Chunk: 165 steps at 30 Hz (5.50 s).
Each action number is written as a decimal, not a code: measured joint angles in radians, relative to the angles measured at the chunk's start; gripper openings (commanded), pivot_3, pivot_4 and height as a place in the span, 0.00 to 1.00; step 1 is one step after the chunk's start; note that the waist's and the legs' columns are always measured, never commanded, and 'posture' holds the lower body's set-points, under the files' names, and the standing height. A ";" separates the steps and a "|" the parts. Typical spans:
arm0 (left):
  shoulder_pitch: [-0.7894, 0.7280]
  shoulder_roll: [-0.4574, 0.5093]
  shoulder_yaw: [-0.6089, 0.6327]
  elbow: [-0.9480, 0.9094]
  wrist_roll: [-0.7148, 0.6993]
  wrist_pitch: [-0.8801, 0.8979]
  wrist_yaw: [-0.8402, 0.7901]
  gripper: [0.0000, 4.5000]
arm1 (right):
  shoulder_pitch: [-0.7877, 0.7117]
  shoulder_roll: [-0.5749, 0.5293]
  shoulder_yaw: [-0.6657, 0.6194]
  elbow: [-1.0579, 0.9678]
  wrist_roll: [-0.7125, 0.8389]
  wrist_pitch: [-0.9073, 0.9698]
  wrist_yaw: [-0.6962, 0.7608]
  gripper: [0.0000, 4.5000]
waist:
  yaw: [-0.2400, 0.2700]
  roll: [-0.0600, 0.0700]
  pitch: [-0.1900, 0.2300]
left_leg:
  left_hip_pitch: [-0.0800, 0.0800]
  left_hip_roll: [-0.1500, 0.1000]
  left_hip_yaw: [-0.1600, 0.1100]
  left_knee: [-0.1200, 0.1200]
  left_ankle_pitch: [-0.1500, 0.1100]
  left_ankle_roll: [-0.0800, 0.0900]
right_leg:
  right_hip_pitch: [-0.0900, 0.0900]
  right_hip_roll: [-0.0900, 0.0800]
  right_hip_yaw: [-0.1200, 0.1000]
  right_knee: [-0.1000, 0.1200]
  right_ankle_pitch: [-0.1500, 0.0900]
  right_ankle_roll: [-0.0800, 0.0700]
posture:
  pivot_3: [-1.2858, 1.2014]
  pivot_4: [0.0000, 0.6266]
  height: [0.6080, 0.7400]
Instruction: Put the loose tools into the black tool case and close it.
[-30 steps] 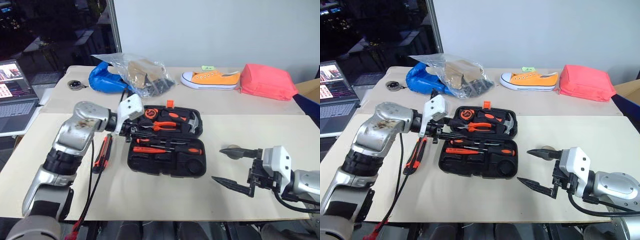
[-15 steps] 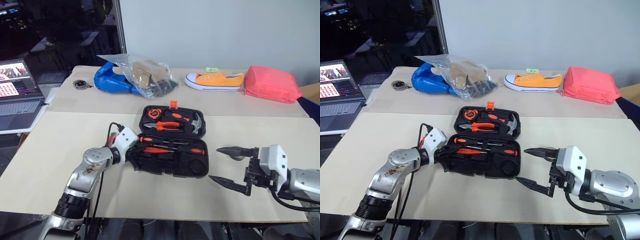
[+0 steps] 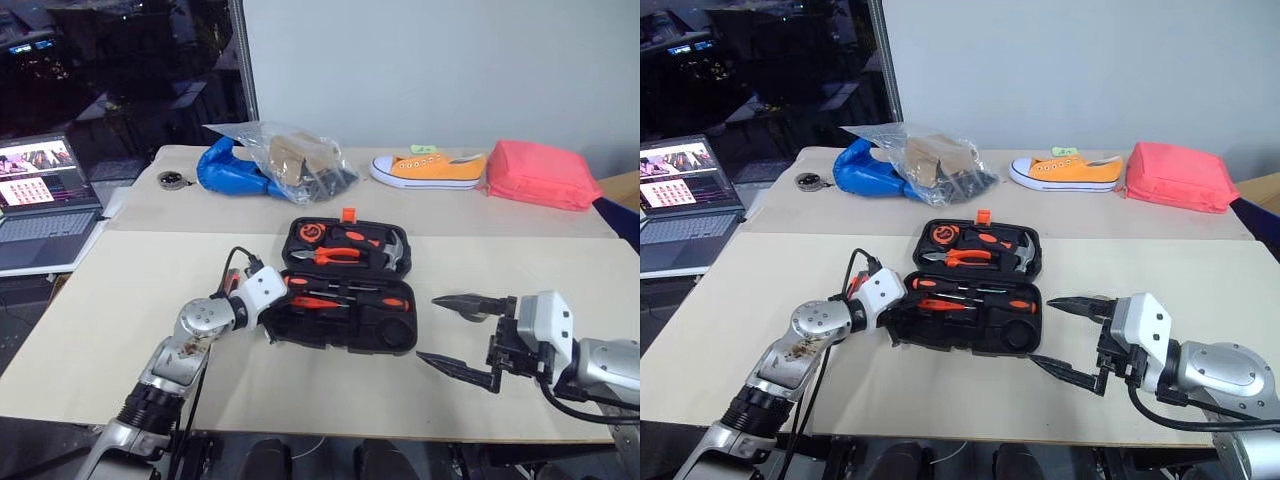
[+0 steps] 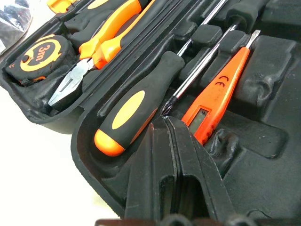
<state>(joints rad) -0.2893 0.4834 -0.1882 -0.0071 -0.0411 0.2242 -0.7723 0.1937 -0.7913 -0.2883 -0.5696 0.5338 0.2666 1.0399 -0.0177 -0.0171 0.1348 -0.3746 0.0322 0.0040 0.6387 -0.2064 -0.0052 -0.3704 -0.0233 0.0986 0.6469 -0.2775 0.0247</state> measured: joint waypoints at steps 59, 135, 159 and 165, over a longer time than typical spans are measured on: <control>-0.373 0.203 -0.281 -0.060 -0.144 0.205 -0.506 0.36 | 0.100 -0.044 -0.103 0.039 0.058 -0.009 0.095 1.00 | -0.005 -0.008 0.007 | -0.025 -0.002 -0.002 -0.004 -0.003 0.003 | -0.021 0.003 -0.003 -0.005 0.004 0.000 | 0.52 0.24 1.00; 0.096 0.081 0.151 -0.254 -0.400 0.421 -0.070 0.02 | 0.047 -0.027 -0.033 0.030 0.059 -0.009 0.072 1.00 | -0.001 -0.004 0.003 | -0.020 -0.001 -0.001 0.001 -0.002 0.003 | -0.017 0.001 -0.001 -0.001 0.002 0.008 | 0.52 0.24 1.00; -0.044 0.066 0.011 -0.187 -0.317 0.286 -0.151 0.02 | 0.049 -0.027 -0.033 0.031 0.059 -0.009 0.072 1.00 | 0.001 -0.003 0.003 | -0.022 -0.002 -0.001 0.001 -0.002 0.003 | -0.018 0.001 -0.001 -0.001 0.002 0.008 | 0.52 0.24 1.00; -0.082 0.029 -0.082 -0.157 -0.290 0.296 -0.190 0.02 | 0.042 -0.024 -0.021 0.031 0.058 -0.009 0.068 1.00 | 0.003 -0.004 0.003 | -0.022 -0.002 -0.001 0.001 -0.002 0.003 | -0.018 0.001 -0.001 -0.002 0.002 0.008 | 0.52 0.24 1.00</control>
<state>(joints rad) -0.3717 0.5122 -0.2701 -0.1638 -0.3314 0.5199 -0.9619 0.2361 -0.8151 -0.3092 -0.5385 0.5920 0.2576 1.1075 -0.0148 -0.0209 0.1379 -0.3968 0.0299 0.0026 0.6395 -0.2084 -0.0021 -0.3885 -0.0219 0.0972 0.6452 -0.2758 0.0326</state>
